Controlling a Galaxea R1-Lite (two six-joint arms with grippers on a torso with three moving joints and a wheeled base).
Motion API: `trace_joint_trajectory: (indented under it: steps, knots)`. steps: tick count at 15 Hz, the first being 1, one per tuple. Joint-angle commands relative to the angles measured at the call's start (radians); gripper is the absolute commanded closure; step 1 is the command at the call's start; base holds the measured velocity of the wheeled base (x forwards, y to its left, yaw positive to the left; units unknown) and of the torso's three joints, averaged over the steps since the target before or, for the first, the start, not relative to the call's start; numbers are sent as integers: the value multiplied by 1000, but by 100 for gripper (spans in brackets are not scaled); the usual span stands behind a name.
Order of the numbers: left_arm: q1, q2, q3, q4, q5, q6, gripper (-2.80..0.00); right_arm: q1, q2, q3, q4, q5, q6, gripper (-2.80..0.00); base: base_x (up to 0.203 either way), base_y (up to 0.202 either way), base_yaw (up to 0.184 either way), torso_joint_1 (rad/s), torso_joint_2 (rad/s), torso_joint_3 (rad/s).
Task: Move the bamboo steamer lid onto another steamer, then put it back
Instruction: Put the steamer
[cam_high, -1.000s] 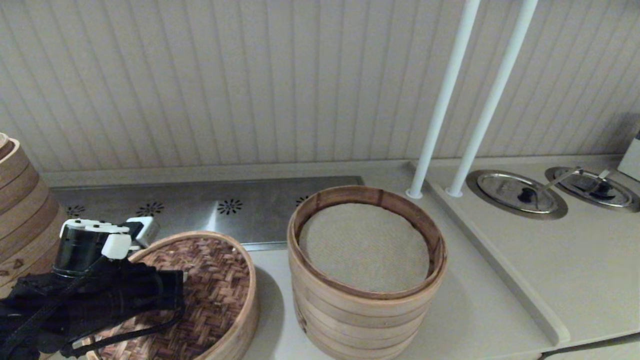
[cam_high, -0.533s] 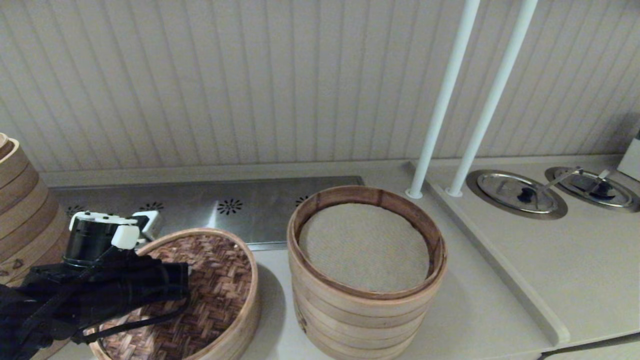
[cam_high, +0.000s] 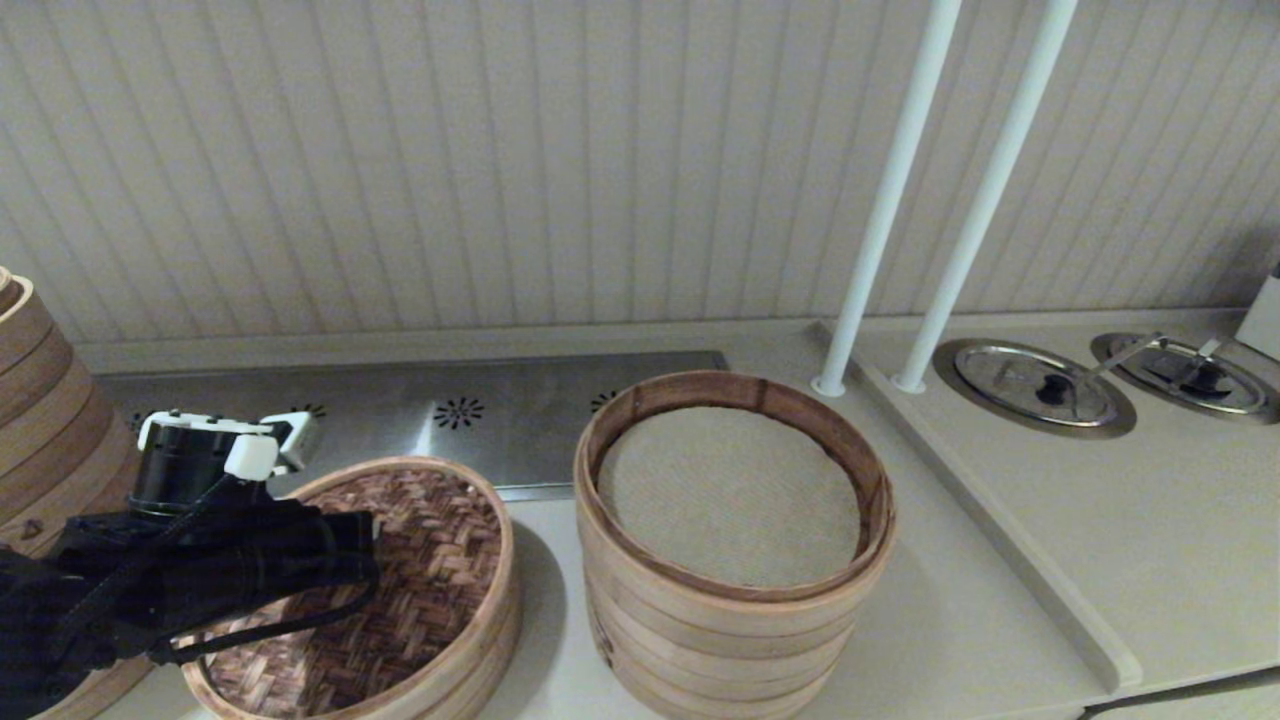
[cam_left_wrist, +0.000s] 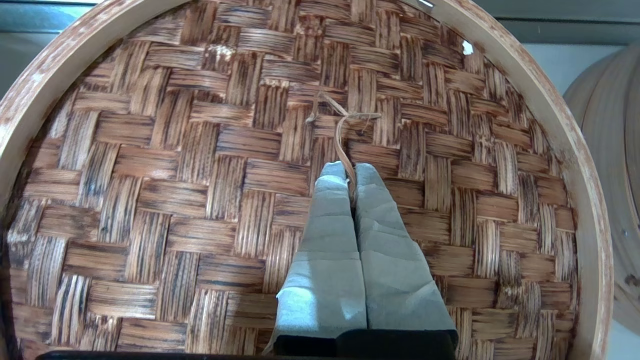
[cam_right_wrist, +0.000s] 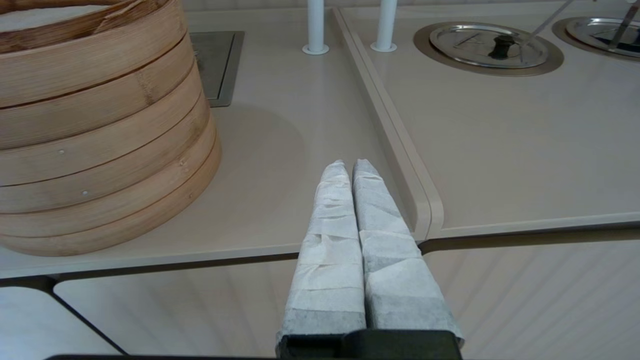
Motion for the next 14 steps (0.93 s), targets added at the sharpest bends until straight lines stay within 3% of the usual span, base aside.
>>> trace_joint_trajectory:
  steps: [1, 7, 8, 14]
  knots:
    - [1, 0, 3, -5, -2, -2, 0, 0, 1, 3, 0, 0, 0, 0, 0, 0, 0, 0, 0, 0]
    - [1, -35, 8, 5, -18, 1, 0, 0, 1, 3, 0, -1, 0, 0, 0, 0, 0, 0, 0, 0]
    - [1, -38, 6, -3, -13, 1, -280, 0, 1, 3, 0, 0, 0, 0, 0, 0, 0, 0, 0, 0]
    - [5, -168, -6, 11, -16, 7, -280, 0, 1, 3, 0, 0, 0, 0, 0, 0, 0, 0, 0, 0]
